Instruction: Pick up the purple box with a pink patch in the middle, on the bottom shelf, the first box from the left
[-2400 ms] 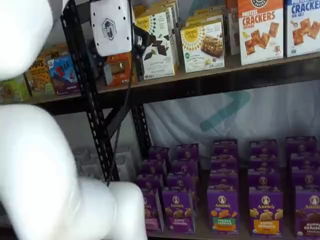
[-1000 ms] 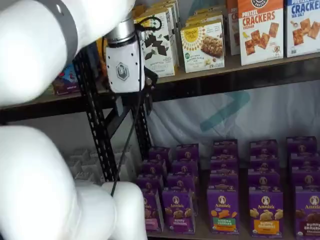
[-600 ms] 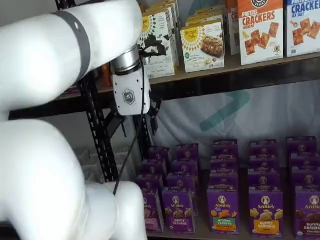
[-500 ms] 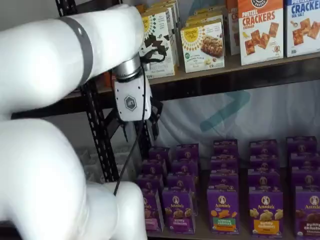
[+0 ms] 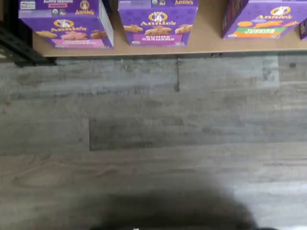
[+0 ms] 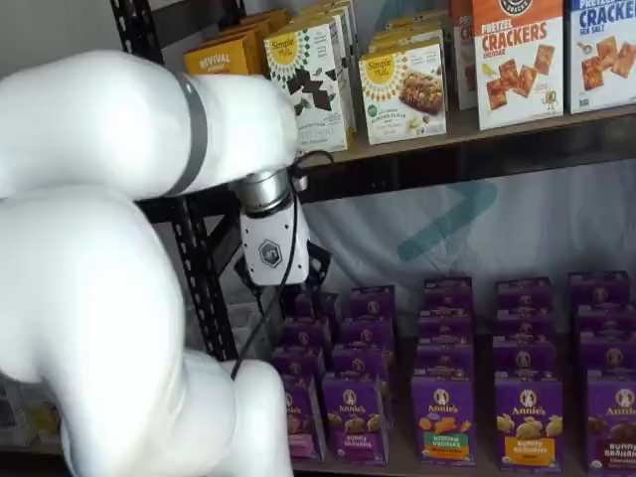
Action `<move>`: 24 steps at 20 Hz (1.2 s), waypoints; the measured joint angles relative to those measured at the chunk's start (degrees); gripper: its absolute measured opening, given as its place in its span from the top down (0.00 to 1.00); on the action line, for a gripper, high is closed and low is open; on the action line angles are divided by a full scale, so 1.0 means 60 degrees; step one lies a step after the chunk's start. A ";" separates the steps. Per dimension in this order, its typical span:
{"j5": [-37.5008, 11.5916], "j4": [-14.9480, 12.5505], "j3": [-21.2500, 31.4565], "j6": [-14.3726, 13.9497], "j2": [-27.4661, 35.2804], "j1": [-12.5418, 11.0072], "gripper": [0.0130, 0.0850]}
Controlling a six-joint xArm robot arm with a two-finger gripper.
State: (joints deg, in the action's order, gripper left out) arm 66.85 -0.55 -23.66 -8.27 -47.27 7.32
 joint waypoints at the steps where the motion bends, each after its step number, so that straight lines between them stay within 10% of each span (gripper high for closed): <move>1: -0.0303 0.0065 0.0170 0.0032 0.0062 -0.0007 0.00; 24: -0.6029 0.0182 0.1195 -0.1502 0.5115 0.1666 0.00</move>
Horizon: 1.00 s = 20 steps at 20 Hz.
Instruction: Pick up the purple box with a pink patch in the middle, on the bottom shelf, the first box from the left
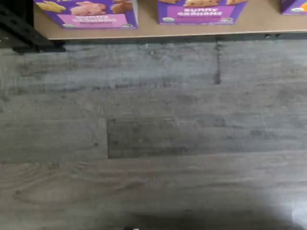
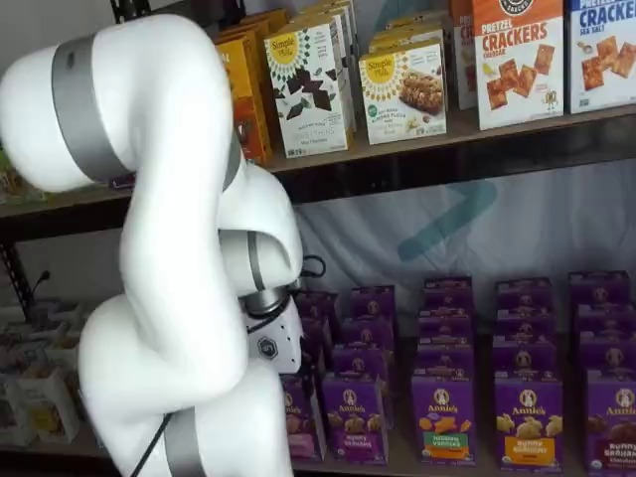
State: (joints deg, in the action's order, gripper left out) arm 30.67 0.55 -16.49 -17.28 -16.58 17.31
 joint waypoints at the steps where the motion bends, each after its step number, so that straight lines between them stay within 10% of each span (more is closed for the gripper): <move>1: -0.0173 0.0058 -0.0058 -0.0024 0.0231 0.0075 0.00; 20: -0.2053 0.0295 -0.2564 -0.0753 0.4844 0.1071 0.00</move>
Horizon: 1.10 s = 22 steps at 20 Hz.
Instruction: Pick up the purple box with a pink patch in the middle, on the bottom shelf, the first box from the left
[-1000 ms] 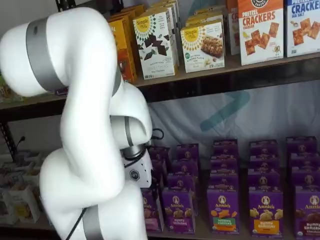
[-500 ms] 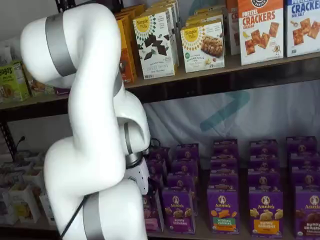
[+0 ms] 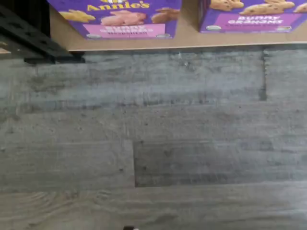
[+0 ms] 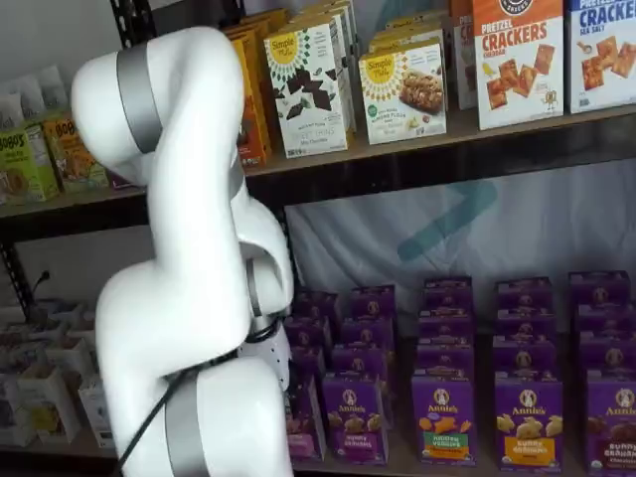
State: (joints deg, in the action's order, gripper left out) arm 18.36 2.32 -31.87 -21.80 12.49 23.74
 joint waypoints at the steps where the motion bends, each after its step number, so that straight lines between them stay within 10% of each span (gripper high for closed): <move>1: -0.0042 0.0043 -0.0159 0.0022 0.0187 0.0018 0.00; 22: -0.0345 0.0055 -0.3503 0.0299 0.3393 -0.0237 0.00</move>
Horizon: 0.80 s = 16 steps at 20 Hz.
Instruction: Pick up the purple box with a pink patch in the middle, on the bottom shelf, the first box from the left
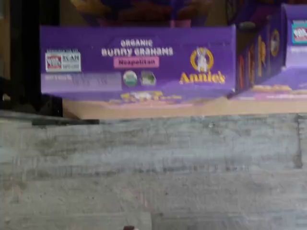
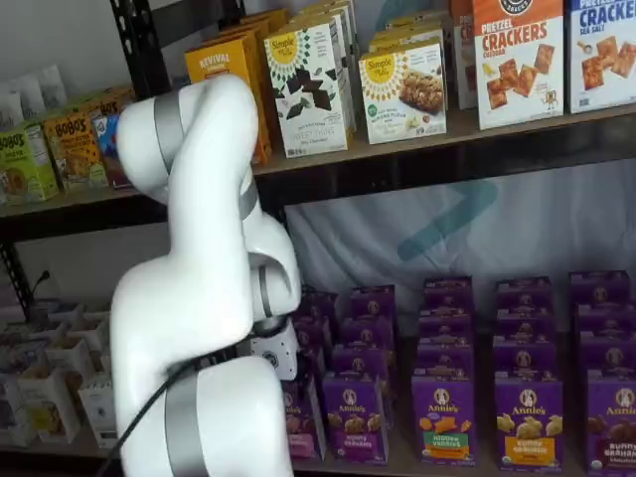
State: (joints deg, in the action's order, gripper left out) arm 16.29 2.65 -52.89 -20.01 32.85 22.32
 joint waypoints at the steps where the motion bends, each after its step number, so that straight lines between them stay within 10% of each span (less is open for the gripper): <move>1: 0.0015 0.0002 -0.0147 -0.0001 0.0100 0.0004 0.00; 16: 0.0460 -0.0464 -0.2069 -0.0334 0.1193 -0.0103 0.00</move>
State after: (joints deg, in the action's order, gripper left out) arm 19.05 -0.13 -65.31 -22.01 40.01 21.70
